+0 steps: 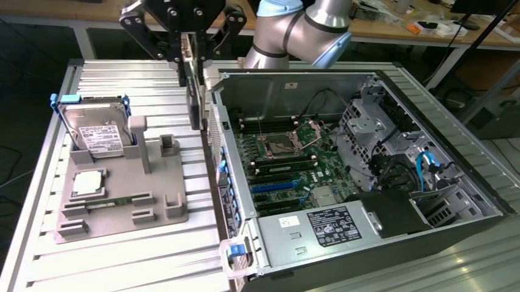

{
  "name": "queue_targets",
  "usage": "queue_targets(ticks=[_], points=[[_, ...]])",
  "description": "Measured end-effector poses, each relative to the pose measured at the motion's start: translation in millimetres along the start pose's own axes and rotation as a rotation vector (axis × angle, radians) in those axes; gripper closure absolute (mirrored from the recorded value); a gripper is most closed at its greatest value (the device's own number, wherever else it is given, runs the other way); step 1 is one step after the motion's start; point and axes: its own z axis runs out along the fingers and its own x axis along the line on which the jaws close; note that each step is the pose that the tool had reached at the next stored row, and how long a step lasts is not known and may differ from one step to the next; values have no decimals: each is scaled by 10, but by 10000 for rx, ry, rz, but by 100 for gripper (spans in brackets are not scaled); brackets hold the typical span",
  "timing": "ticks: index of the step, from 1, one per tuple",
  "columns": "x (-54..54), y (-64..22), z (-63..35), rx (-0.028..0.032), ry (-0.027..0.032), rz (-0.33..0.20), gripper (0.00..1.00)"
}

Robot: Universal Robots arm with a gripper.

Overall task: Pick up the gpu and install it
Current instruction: 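Pick up the gpu and move the gpu toward the slot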

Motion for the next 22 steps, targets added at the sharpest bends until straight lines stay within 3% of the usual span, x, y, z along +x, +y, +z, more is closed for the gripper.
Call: queue_targets(ticks=[3,7,17,19,22], points=[[-132,-4,12,-1,-1,0,73],[-439,-13,33,-10,3,1,73],[-970,-28,67,-31,9,2,73],[-1139,-33,78,-36,10,2,73],[-1293,-38,88,-41,13,2,73]])
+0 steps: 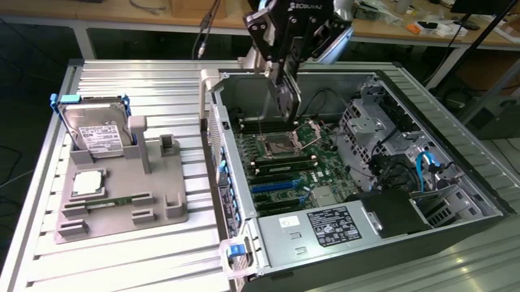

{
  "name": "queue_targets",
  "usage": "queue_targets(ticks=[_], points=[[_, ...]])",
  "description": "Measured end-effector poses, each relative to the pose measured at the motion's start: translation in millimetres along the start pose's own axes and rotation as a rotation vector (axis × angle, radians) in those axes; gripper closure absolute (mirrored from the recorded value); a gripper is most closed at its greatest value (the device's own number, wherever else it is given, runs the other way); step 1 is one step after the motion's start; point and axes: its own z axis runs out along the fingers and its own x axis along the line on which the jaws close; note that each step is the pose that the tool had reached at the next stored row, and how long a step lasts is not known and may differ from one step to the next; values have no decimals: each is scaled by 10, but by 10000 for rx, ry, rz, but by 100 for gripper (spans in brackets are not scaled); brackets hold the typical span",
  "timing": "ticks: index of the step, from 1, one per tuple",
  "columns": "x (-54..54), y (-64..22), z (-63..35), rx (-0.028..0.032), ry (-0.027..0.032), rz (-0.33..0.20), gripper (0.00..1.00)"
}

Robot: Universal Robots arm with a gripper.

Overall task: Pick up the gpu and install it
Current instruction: 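Pick up the gpu and move the gpu toward the slot, then insert the gpu into the slot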

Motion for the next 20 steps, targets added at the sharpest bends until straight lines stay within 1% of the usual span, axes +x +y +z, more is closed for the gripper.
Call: queue_targets(ticks=[2,11,12,13,20], points=[[-126,-4,8,-3,2,0,73],[-530,-15,35,-19,10,3,73],[-669,-20,45,-31,13,4,73],[-759,-22,52,-38,15,2,73],[-765,-22,52,-38,15,4,73]])
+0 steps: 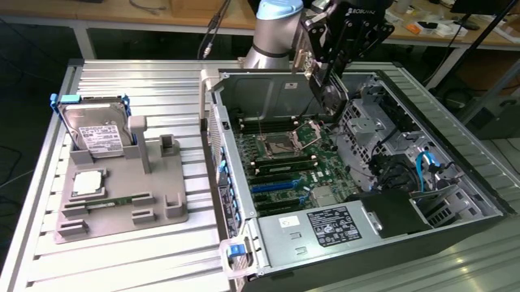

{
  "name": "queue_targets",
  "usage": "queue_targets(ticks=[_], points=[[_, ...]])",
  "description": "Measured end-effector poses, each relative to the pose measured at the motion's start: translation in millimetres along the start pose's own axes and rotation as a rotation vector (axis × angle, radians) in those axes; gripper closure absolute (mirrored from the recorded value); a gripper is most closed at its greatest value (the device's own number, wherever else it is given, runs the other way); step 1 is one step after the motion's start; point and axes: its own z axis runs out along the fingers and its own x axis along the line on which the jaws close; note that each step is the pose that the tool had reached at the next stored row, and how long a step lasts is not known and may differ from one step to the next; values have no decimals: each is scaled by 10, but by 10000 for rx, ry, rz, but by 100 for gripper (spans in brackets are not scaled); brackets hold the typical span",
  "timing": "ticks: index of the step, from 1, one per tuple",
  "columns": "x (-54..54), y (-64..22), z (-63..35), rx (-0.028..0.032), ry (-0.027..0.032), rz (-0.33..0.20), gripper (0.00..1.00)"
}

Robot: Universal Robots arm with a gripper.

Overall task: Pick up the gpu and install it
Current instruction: 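Insert the gpu into the slot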

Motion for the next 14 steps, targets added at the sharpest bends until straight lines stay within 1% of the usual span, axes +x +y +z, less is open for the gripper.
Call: queue_targets(ticks=[6,8,9,10,14], points=[[0,0,0,0,0,0,73],[-2,0,1,-2,14,0,73],[-19,0,1,-3,113,5,73],[-44,-1,3,-9,328,15,73],[-44,-1,3,-9,328,15,73]])
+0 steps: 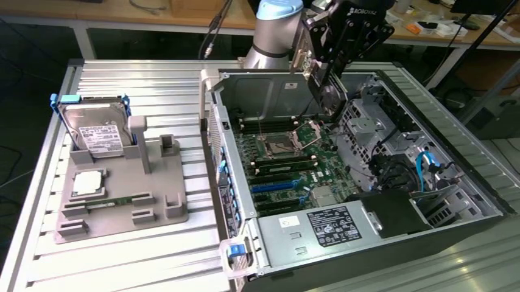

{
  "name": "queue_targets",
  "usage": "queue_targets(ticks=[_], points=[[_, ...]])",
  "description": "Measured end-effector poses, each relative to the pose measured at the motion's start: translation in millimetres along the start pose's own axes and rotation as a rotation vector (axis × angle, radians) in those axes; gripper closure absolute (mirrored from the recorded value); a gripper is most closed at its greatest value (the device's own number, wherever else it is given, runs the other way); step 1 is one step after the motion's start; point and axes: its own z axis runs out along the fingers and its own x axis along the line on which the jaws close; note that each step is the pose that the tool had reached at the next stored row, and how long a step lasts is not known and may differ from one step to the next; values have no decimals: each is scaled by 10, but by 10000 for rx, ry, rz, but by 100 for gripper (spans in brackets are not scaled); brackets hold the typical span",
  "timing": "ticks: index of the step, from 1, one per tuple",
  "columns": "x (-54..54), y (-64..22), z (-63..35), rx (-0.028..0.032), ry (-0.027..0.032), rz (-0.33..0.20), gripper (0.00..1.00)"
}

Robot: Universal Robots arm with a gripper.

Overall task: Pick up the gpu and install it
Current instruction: 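Insert the gpu into the slot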

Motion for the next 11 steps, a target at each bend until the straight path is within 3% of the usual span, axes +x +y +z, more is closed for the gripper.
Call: queue_targets(ticks=[11], points=[[-7,0,0,0,12,1,73]])
